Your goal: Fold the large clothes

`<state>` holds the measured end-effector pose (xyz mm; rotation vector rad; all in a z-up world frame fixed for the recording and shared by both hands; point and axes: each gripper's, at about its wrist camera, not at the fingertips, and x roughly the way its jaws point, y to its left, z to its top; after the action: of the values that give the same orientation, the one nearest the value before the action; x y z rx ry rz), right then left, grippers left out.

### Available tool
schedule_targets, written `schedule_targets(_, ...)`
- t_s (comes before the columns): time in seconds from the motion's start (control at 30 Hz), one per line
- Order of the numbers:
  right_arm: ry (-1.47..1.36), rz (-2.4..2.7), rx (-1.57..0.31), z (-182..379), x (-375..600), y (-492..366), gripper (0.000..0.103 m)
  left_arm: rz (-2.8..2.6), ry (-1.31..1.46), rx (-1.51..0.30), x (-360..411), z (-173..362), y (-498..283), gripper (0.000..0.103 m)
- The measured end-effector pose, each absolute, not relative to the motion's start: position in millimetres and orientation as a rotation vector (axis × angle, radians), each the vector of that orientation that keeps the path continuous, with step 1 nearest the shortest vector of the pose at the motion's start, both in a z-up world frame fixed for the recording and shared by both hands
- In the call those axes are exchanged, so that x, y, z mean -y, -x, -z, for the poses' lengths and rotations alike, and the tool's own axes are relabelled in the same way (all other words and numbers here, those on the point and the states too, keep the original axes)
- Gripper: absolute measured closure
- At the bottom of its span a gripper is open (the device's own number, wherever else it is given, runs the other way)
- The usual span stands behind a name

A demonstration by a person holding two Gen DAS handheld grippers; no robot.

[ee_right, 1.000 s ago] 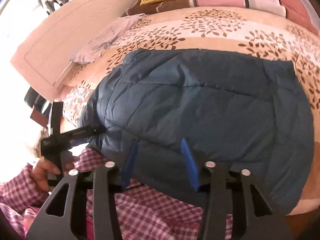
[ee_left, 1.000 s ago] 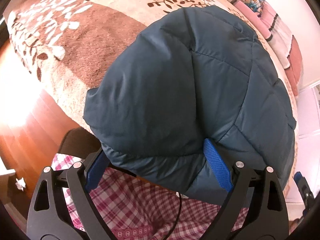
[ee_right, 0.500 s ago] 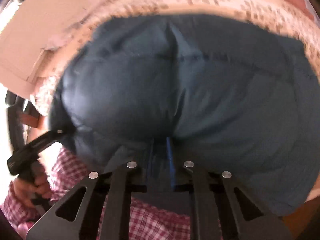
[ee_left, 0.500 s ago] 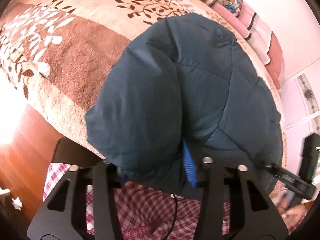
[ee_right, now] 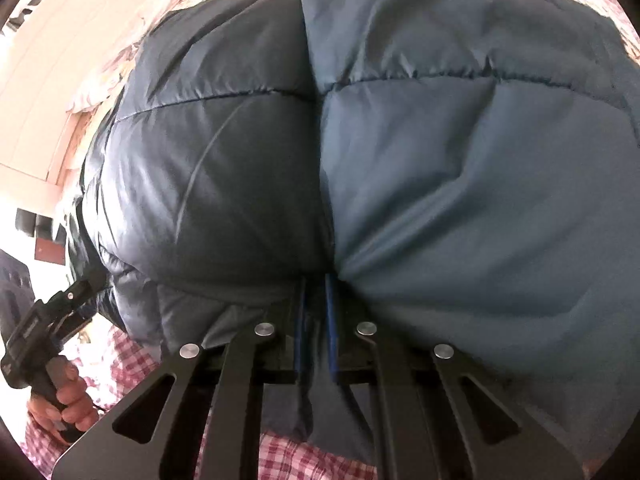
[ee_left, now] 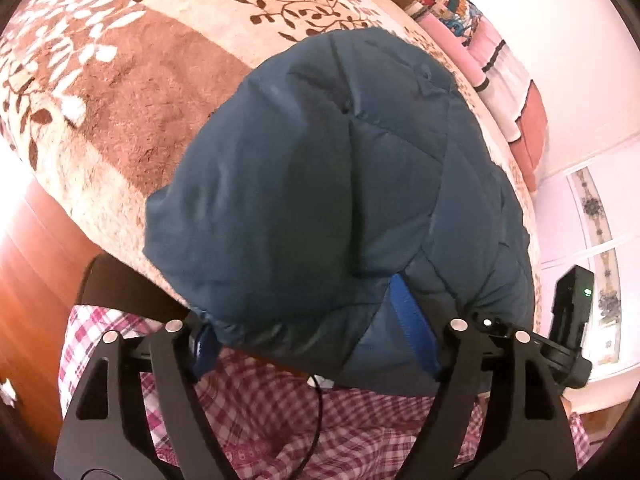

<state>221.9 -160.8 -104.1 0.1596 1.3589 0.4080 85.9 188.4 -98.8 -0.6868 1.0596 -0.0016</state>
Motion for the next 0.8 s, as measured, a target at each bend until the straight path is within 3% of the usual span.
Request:
schedule_targets(0.1,-0.17,-0.445,-1.311,80.2,165.1,-212.3,0.094,0.007,0.714,-1.034,-191.8,101.1,-88.7,0.026)
schedule_targets(0.13,-0.173,-0.455,-1.288,71.4,166.7,-210.6,0.094,0.009,0.729,-1.032,-193.0,102.6,-89.8,0.032)
schedule_targets(0.17,-0.177,-0.46,-1.239,55.3,171.7,-209.8,0.094,-0.008,0.729,-1.029,-194.4,103.9,-90.2,0.049)
schedule_targets(0.27,-0.191,-0.437,-1.151,27.2,180.5,-224.0,0.094,-0.007,0.728,-1.009,-198.0,104.1,-88.3,0.075)
schedule_targets(0.33,-0.207,-0.412,-1.12,17.9,181.8,-246.6,0.095,0.007,0.712,-0.981,-197.2,98.3,-85.0,0.08)
schedule_targets(0.8,-0.24,-0.295,-1.318,104.8,168.5,-364.2,0.103,0.055,0.649,-0.969,-194.7,90.7,-89.5,0.077)
